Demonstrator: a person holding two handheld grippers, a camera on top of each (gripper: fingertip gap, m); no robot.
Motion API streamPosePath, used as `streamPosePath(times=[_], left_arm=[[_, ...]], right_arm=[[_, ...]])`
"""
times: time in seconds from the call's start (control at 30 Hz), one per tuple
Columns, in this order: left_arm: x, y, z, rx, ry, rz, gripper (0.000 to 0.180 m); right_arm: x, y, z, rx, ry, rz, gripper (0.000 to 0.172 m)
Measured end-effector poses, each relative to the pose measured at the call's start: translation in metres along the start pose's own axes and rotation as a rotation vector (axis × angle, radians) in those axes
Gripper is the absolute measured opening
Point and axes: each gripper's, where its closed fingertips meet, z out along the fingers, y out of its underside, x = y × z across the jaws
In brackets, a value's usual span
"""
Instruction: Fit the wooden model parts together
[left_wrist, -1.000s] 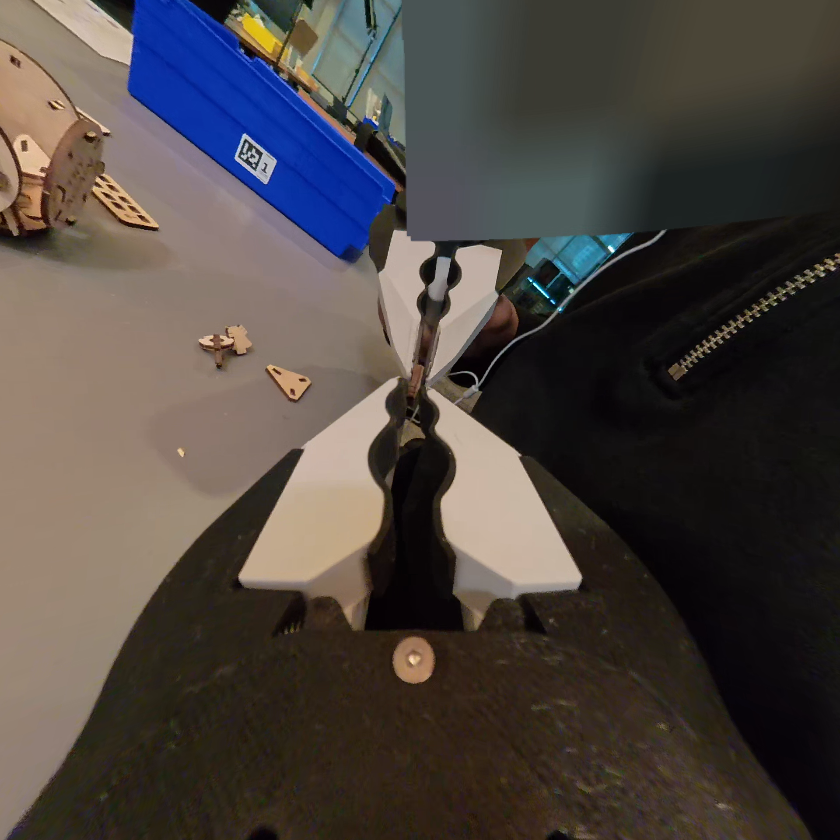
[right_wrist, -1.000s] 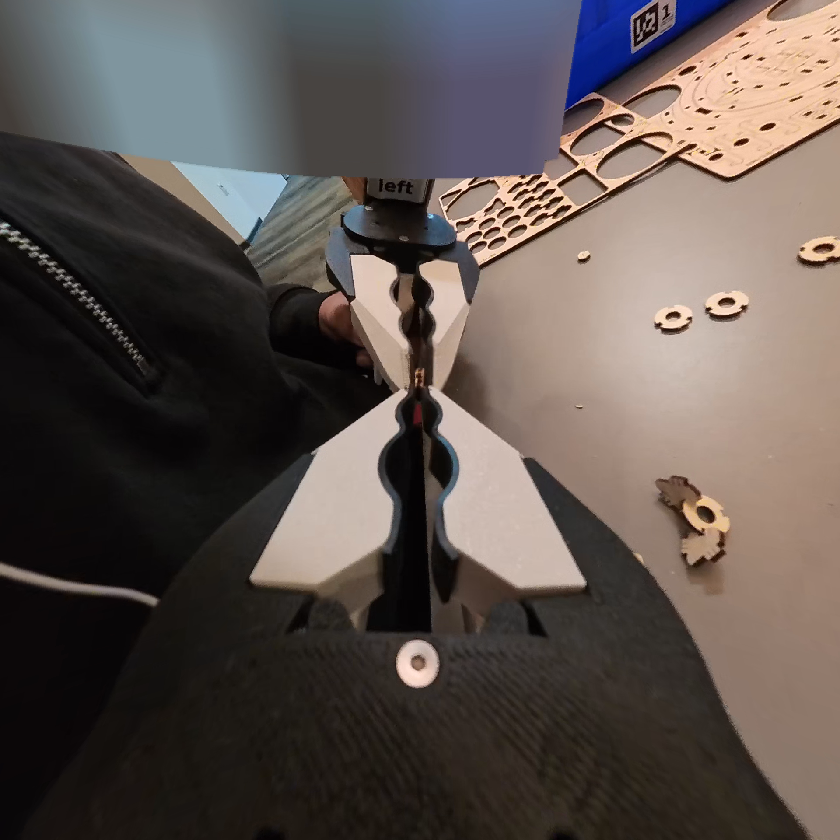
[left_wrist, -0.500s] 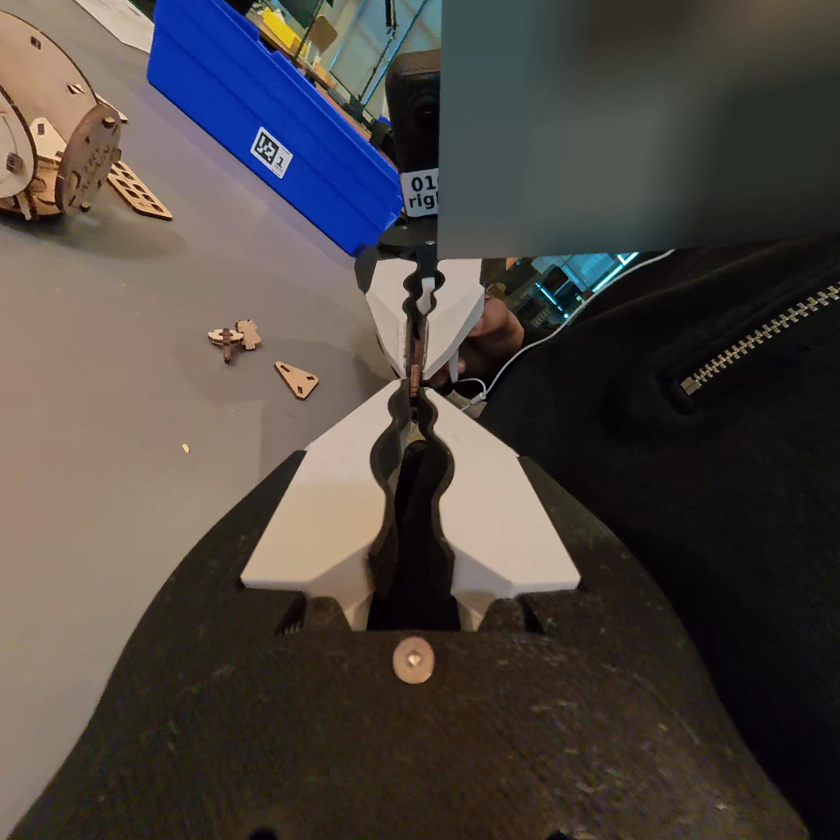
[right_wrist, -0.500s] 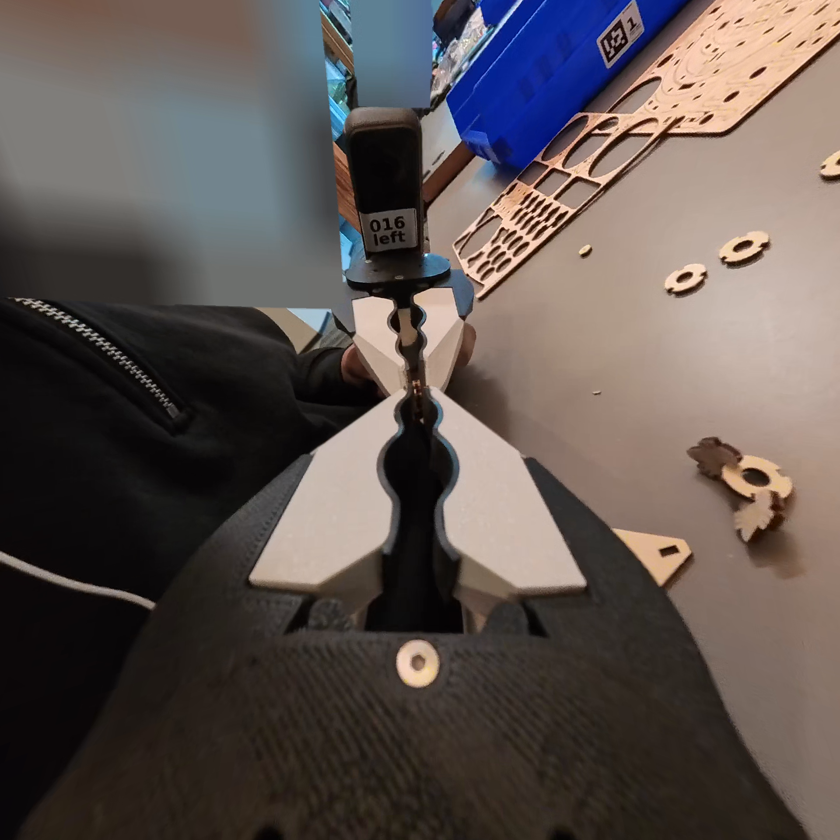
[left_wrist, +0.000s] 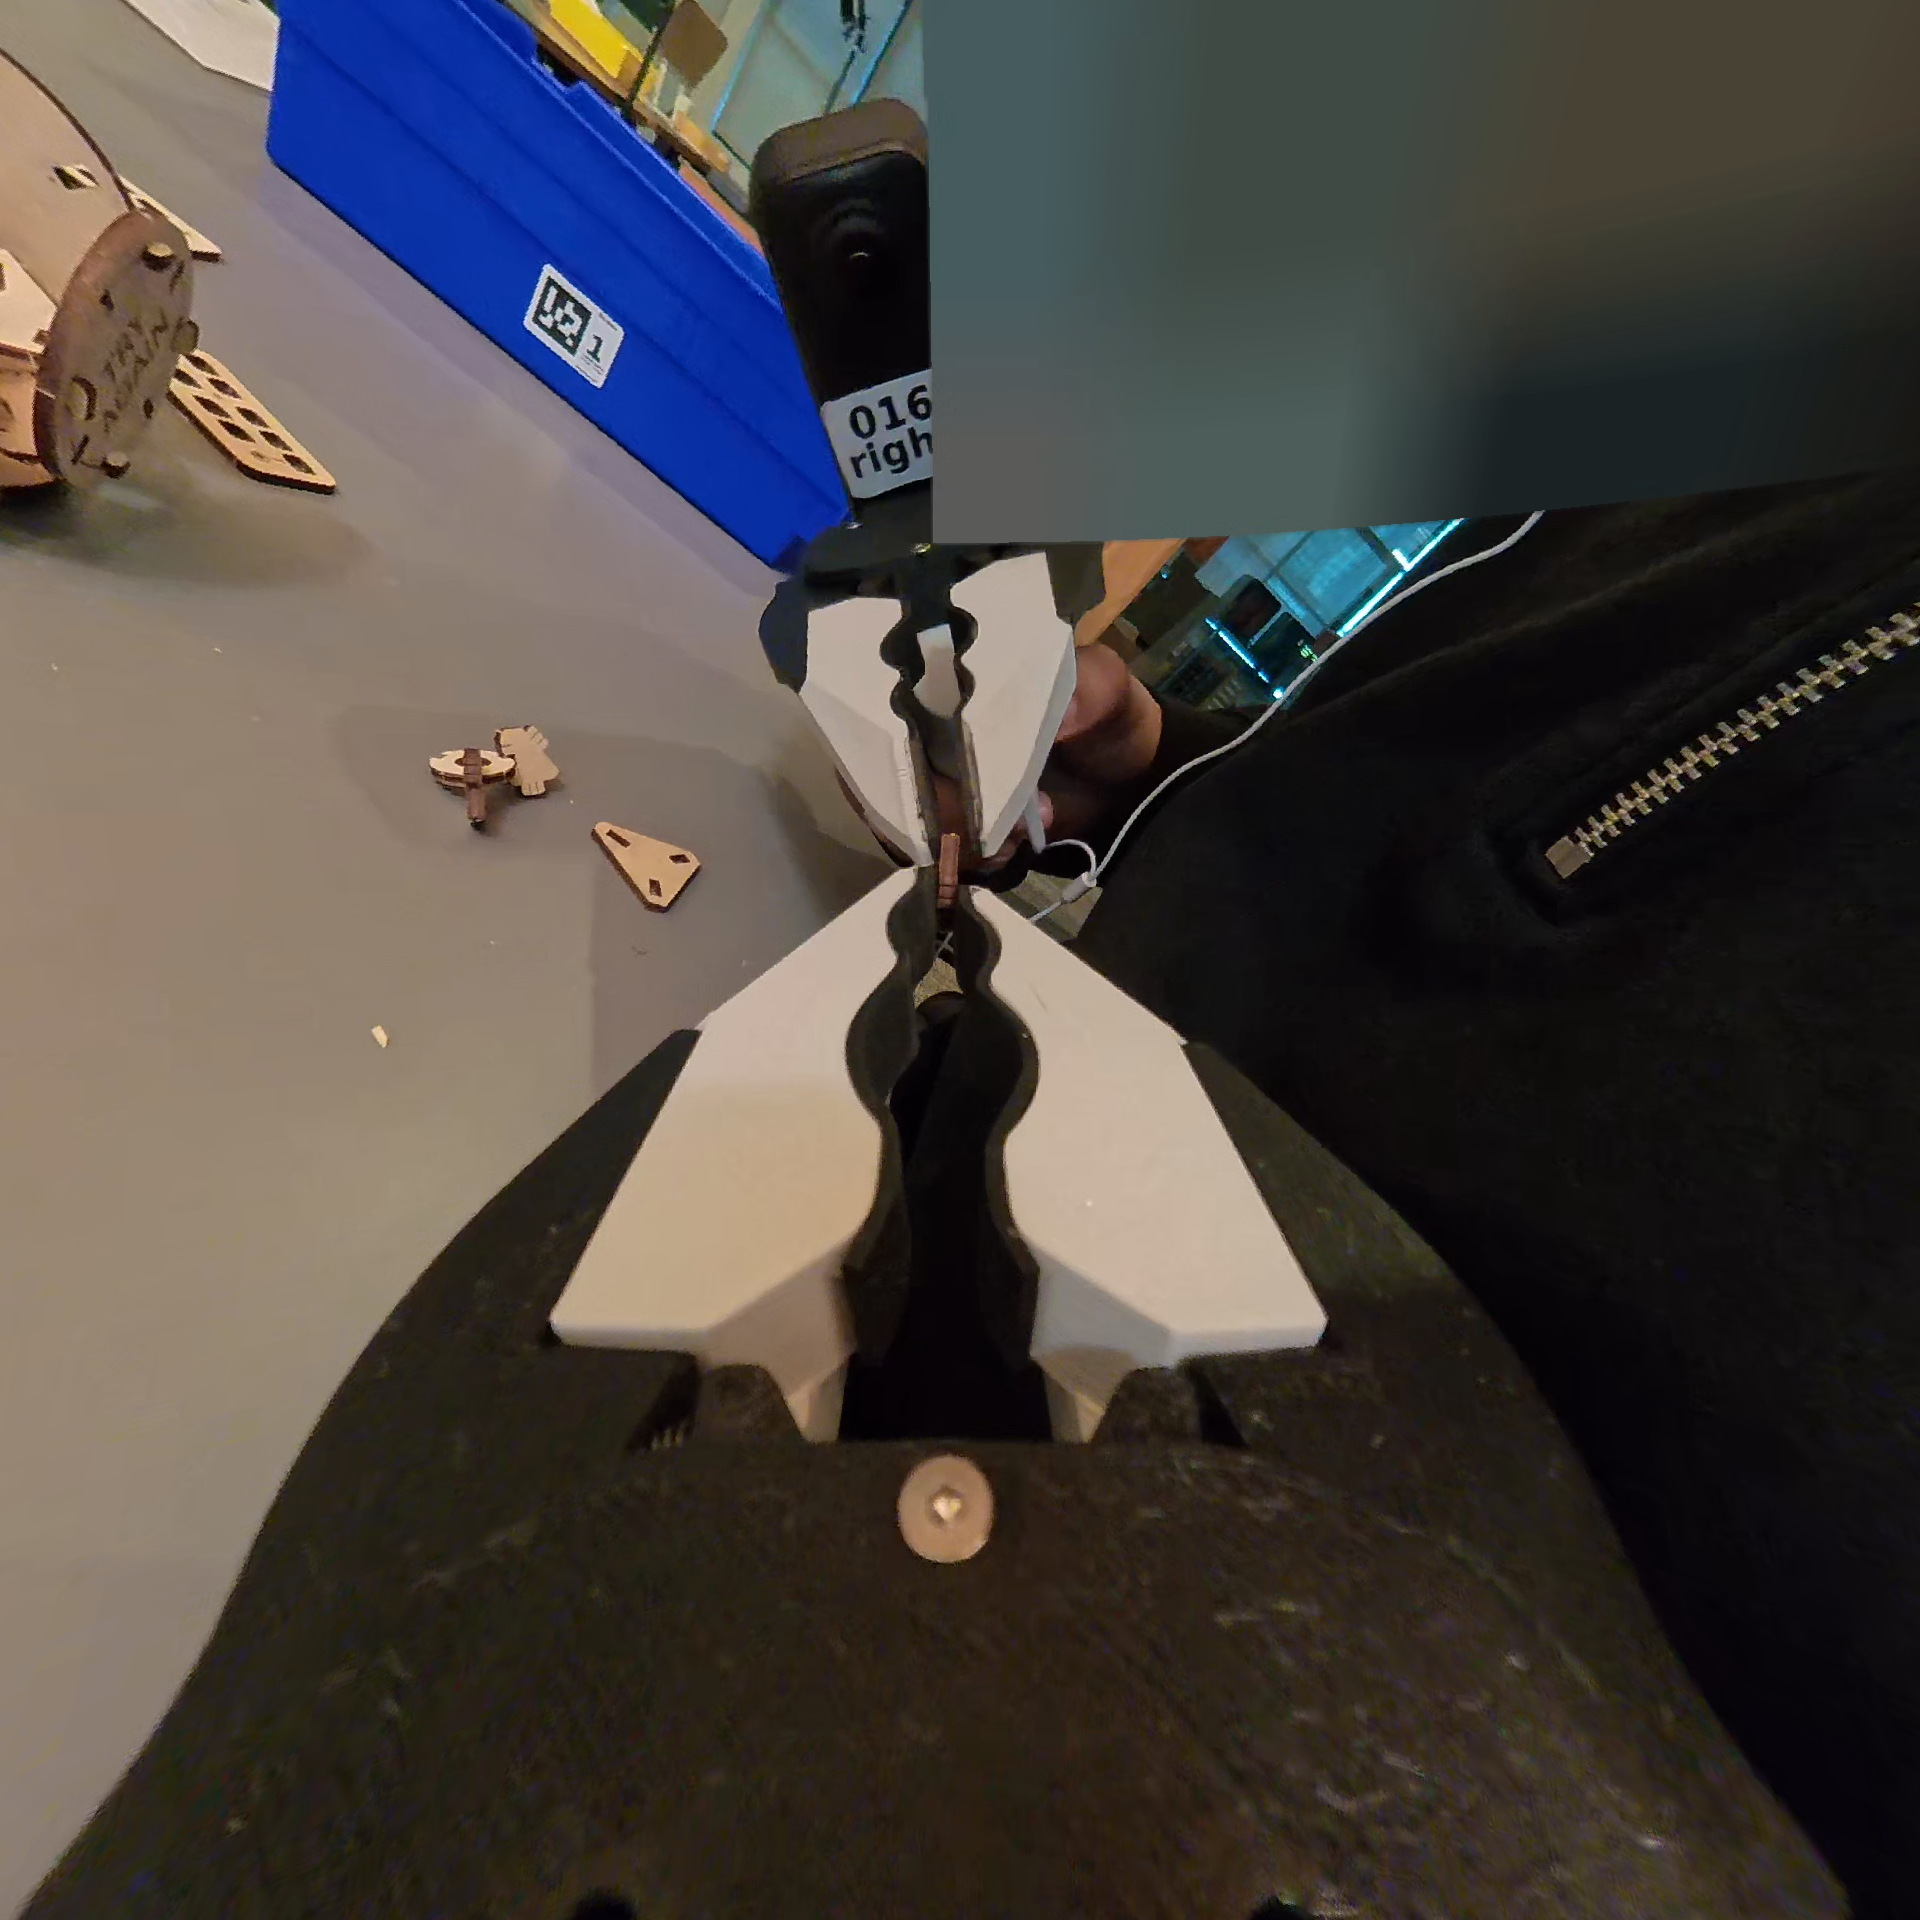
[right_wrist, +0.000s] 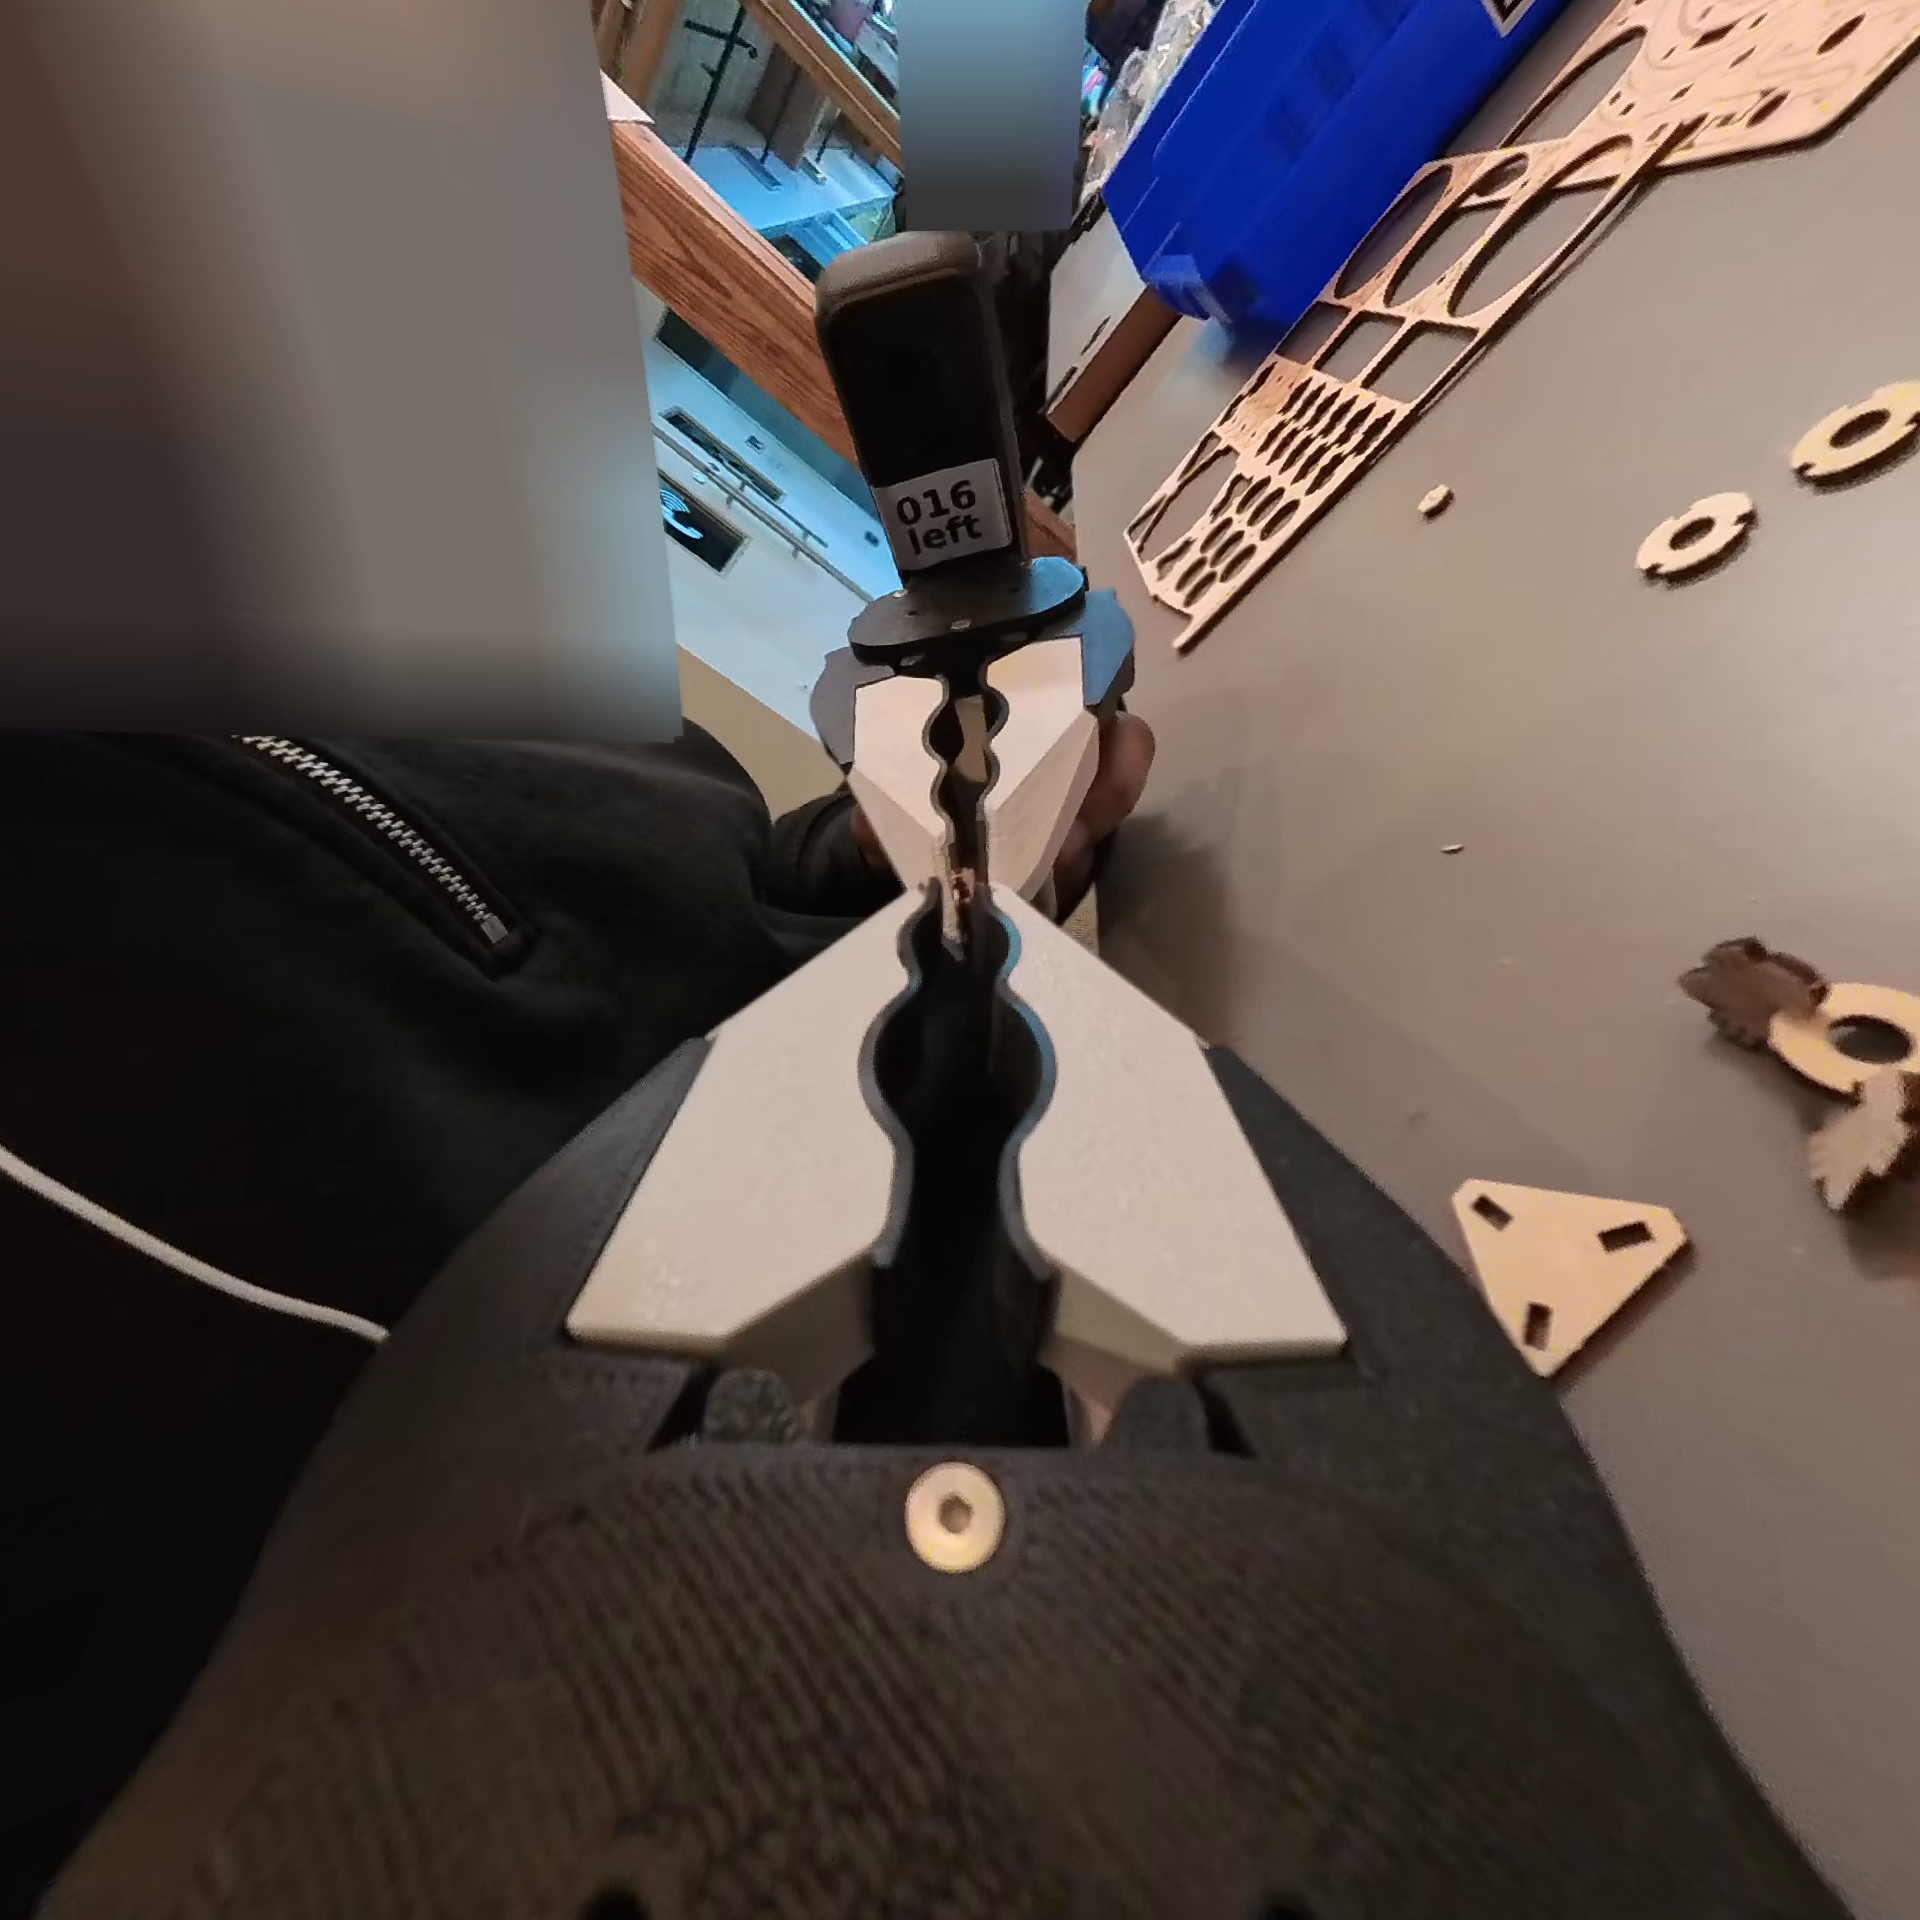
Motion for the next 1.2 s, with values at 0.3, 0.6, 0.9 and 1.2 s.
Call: streamPosePath(times=[0.3,0.6,0.9,1.2], left_arm=[[0.0031,0.0025,0.0023,-0.009,0.004,0.012,0.0],[0.0026,0.0043,0.0032,-0.022,-0.006,0.018,0.0],[0.0016,0.0074,0.0043,-0.043,-0.022,0.029,0.0],[0.0012,0.0091,0.0052,-0.052,-0.024,0.029,0.0]], right_arm=[[-0.0015,0.0038,-0.0018,-0.014,-0.016,0.021,0.001],[-0.0017,0.0051,-0.0054,-0.04,-0.007,0.008,0.002],[0.0,0.0077,-0.0049,-0.057,0.003,0.003,0.002],[0.0012,0.0094,-0.0052,-0.072,0.016,-0.008,0.002]])
